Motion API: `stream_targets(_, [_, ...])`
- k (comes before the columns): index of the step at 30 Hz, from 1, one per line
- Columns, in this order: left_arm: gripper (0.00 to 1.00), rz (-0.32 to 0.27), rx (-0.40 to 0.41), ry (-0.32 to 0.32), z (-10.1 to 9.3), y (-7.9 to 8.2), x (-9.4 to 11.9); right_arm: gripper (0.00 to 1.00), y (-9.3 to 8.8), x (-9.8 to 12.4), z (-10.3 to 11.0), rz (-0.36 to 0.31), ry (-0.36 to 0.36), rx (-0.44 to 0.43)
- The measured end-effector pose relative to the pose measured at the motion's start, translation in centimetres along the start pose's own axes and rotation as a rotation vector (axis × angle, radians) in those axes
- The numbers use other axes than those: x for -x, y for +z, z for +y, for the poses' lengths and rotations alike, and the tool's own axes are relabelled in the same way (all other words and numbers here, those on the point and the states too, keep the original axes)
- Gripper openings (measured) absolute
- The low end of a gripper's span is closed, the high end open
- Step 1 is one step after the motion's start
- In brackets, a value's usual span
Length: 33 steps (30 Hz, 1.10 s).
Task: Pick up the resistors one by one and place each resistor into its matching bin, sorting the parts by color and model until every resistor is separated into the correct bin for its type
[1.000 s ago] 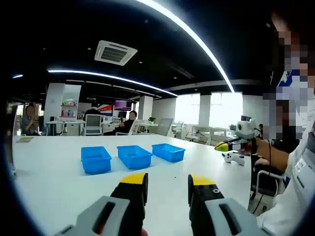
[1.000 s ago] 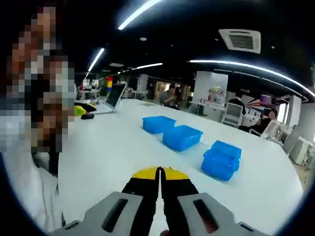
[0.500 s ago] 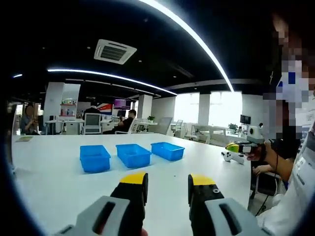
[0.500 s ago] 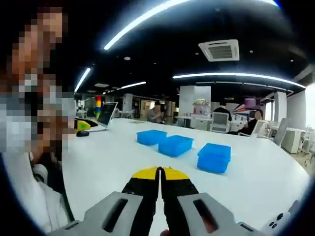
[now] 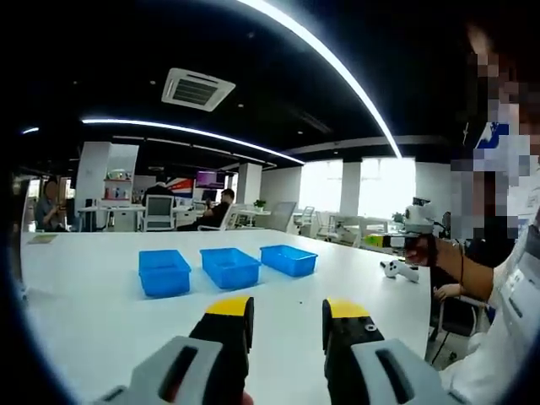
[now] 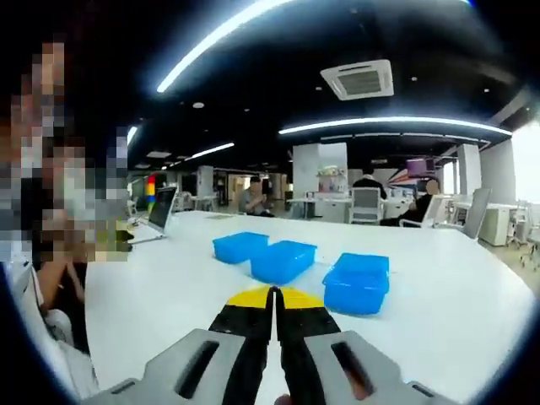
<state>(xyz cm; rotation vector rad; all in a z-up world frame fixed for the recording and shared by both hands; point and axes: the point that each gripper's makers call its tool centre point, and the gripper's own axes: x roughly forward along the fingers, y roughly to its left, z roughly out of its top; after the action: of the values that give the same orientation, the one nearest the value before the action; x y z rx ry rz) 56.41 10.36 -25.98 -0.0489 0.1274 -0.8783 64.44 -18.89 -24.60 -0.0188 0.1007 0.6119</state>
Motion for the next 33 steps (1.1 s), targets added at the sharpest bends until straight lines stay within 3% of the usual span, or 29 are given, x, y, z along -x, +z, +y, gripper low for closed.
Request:
stream_targets(5, [0.34, -0.002, 0.001, 0.004, -0.3, -0.1, -0.4, 0.05, 0.2, -3.4, -3.8, 0.038, -0.021, -0.004])
stream_targets(10, [0.34, 0.000, 0.002, 0.002, -0.7, -0.2, -0.8, 0.05, -0.1, -7.5, -8.7, 0.119, -0.086, 0.050])
stream_targets(18, [0.34, -0.003, 0.002, 0.009, -0.6, -0.1, -0.8, 0.05, -0.8, -13.3, -15.9, 0.194, -0.190, 0.079])
stream_targets(20, [0.34, -0.002, 0.003, 0.008, -0.6, -0.2, -0.8, 0.05, -1.3, -12.5, -15.8, 0.203, -0.224, 0.071])
stream_targets(25, [0.34, -0.001, 0.003, 0.005, -0.7, -0.3, -0.9, 0.05, -2.0, -14.0, -16.0, 0.204, -0.241, 0.034])
stream_targets(26, [0.34, -0.001, 0.004, 0.005, -0.8, -0.3, -0.9, 0.14, -2.0, -14.2, -16.3, 0.201, -0.260, 0.000])
stream_targets(27, [0.34, -0.001, 0.004, 0.005, -0.7, -0.3, -0.8, 0.31, -1.9, -14.1, -16.7, 0.200, -0.295, 0.000])
stream_targets(29, [0.34, -0.003, 0.004, 0.007, -0.7, -0.2, -0.7, 0.71, -1.1, -14.6, -16.3, 0.155, -0.265, 0.029])
stream_targets(30, [0.34, -0.004, 0.004, 0.008, -0.6, -0.2, -0.6, 0.72, -1.0, -14.5, -16.1, 0.148, -0.270, 0.023])
stream_targets(32, [0.34, -0.005, 0.006, 0.010, -0.5, -0.1, -0.6, 0.58, -0.2, -14.2, -15.8, 0.138, -0.274, 0.041])
stream_targets(33, [0.34, -0.004, 0.006, 0.009, -0.5, -0.2, -0.5, 0.56, 0.0, -14.1, -15.7, 0.135, -0.272, 0.045])
